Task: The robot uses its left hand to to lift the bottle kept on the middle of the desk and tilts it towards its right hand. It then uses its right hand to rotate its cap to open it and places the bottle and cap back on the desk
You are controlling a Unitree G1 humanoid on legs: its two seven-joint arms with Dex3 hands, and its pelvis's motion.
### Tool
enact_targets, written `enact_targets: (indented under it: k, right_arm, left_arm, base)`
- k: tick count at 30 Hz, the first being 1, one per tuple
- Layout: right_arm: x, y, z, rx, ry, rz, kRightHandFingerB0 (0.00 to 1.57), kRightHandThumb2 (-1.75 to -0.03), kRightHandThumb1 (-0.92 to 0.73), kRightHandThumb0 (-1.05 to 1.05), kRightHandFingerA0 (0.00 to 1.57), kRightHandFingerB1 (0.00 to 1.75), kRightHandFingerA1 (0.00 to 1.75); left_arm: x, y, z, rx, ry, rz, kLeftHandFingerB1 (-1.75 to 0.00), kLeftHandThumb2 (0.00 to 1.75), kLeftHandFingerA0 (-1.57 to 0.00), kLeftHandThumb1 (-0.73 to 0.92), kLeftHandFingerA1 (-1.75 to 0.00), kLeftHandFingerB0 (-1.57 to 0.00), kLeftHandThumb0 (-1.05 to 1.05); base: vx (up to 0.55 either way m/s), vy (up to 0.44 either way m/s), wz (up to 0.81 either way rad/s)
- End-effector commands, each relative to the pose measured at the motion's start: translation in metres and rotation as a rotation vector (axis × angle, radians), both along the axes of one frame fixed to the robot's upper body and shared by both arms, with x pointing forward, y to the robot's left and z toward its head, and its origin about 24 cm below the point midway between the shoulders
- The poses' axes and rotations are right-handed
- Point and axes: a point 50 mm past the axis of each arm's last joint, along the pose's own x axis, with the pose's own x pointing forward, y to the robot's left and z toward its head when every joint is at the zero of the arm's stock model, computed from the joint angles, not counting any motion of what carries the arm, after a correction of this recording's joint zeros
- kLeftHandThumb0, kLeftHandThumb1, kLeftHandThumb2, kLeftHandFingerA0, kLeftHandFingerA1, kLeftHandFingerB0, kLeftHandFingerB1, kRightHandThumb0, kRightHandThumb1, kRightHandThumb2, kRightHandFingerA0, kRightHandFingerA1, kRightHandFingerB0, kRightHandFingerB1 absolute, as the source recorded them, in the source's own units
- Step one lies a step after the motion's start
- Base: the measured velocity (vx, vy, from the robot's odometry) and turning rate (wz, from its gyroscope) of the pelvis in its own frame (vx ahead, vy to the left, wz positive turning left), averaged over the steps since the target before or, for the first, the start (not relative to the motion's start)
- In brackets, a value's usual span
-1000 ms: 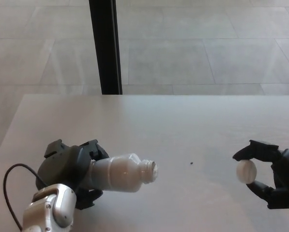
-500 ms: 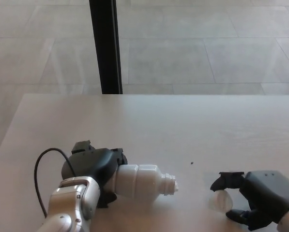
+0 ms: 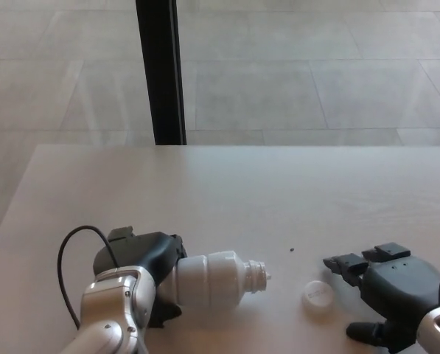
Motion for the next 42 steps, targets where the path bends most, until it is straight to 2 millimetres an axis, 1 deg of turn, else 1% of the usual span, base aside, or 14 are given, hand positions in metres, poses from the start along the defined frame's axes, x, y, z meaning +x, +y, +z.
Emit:
enact_targets:
  k: [1, 3, 7, 12, 13, 15, 17, 23, 28, 33, 34, 38, 39, 42]
  right_arm:
    - [-0.01, -0.009, -0.012, -0.057, 0.097, -0.045, 0.0, -0.9, -0.61, -1.04, 0.0, 0.02, 0.08]
    - [-0.01, -0.007, -0.01, -0.04, 0.093, -0.046, 0.0, -0.91, -0.61, -1.05, 0.0, 0.03, 0.09]
    - [-0.011, -0.006, -0.007, 0.002, 0.091, -0.055, 0.0, -0.92, -0.61, -1.05, 0.0, 0.05, 0.11]
    - [-0.013, -0.007, -0.002, 0.048, 0.091, -0.061, 0.0, -0.94, -0.61, -1.05, 0.0, 0.08, 0.15]
    - [-0.013, -0.007, -0.001, 0.055, 0.089, -0.061, 0.0, -0.95, -0.61, -1.05, 0.0, 0.09, 0.16]
    - [-0.012, -0.007, 0.002, 0.055, 0.068, -0.05, 0.0, -0.82, -0.52, -0.95, 0.0, 0.03, 0.0]
    - [-0.013, -0.008, 0.005, 0.056, 0.062, -0.047, 0.0, -0.62, -0.7, -0.95, 0.0, 0.0, 0.0]
    - [-0.012, -0.025, 0.023, 0.16, 0.025, -0.098, 0.0, -0.63, -0.77, -1.02, 0.0, 0.0, 0.0]
    - [-0.02, -0.057, 0.044, 0.341, -0.025, -0.19, 0.0, -0.95, -0.63, -1.0, 0.0, 0.0, 0.0]
    - [-0.034, -0.114, 0.079, 0.547, -0.089, -0.351, 0.0, -0.92, -0.58, -1.0, 0.0, 0.07, 0.0]
    - [-0.037, -0.125, 0.084, 0.585, -0.106, -0.387, 0.0, -0.94, -0.59, -1.0, 0.0, 0.05, 0.0]
    - [-0.053, -0.164, 0.102, 0.762, -0.158, -0.51, 0.0, -1.05, -0.64, -1.05, 0.0, 0.0, 0.12]
    - [-0.058, -0.174, 0.106, 0.775, -0.173, -0.535, 0.0, -1.05, -0.66, -1.05, 0.0, 0.0, 0.13]
    - [-0.083, -0.213, 0.12, 0.927, -0.237, -0.637, 0.0, -1.03, -0.67, -0.99, 0.0, 0.04, 0.15]
  left_arm:
    - [-0.009, 0.011, -0.013, 0.007, 0.15, 0.058, -0.38, 0.56, -0.19, 0.58, -0.54, -0.25, -0.52]
    - [-0.01, 0.011, -0.013, -0.002, 0.148, 0.058, -0.49, 0.95, -0.06, 0.39, -0.55, 0.0, -0.36]
    - [-0.01, 0.012, -0.011, 0.0, 0.134, 0.029, 0.0, 0.69, 0.0, 0.45, 0.0, 0.0, -0.74]
    - [-0.01, 0.012, -0.009, -0.065, 0.13, 0.013, 0.0, 0.58, 0.0, 0.54, 0.0, 0.0, -0.98]
    - [-0.009, 0.013, -0.008, -0.102, 0.126, 0.019, 0.0, 0.98, 0.0, 0.62, -0.21, 0.0, -1.01]
    - [-0.009, 0.013, -0.005, -0.14, 0.111, 0.013, 0.0, 1.04, 0.0, 0.65, -0.21, 0.0, -1.05]
    - [-0.009, 0.013, -0.003, -0.201, 0.084, 0.013, 0.0, 0.61, 0.0, 0.61, 0.0, 0.0, -1.05]
    - [-0.021, 0.028, 0.004, -0.656, -0.189, 0.025, 0.0, 0.66, 0.0, 0.83, 0.0, 0.0, -1.05]
    - [-0.039, 0.078, 0.026, -0.976, -0.201, 0.109, 0.0, 0.98, 0.0, 0.72, -0.15, 0.0, -1.04]
    - [-0.073, 0.159, 0.039, -1.318, -0.348, 0.359, 0.0, 0.67, 0.0, 0.87, 0.0, 0.0, -0.97]
    - [-0.082, 0.172, 0.042, -1.365, -0.398, 0.42, -0.19, 1.11, 0.0, 0.71, -0.3, 0.0, -1.05]
    - [-0.109, 0.22, 0.043, -1.509, -0.543, 0.516, 0.0, 0.64, 0.0, 0.78, 0.0, 0.0, -1.03]
    - [-0.117, 0.231, 0.045, -1.54, -0.604, 0.562, -0.34, 1.09, 0.0, 0.62, -0.4, 0.0, -1.05]
    - [-0.16, 0.28, 0.045, -1.719, -0.791, 0.579, -0.39, 1.07, 0.0, 0.61, -0.48, 0.0, -1.05]
  base:
    - [0.0, 0.0, 0.0]
    - [0.0, 0.0, 0.0]
    - [0.0, 0.0, 0.0]
    - [0.0, 0.0, 0.0]
    - [0.0, 0.0, 0.0]
    - [0.0, 0.0, 0.0]
    - [0.0, 0.0, 0.0]
    - [0.0, 0.0, 0.0]
    - [0.0, 0.0, 0.0]
    - [0.0, 0.0, 0.0]
    - [0.0, 0.0, 0.0]
    - [0.0, 0.0, 0.0]
    - [0.0, 0.0, 0.0]
    - [0.0, 0.0, 0.0]
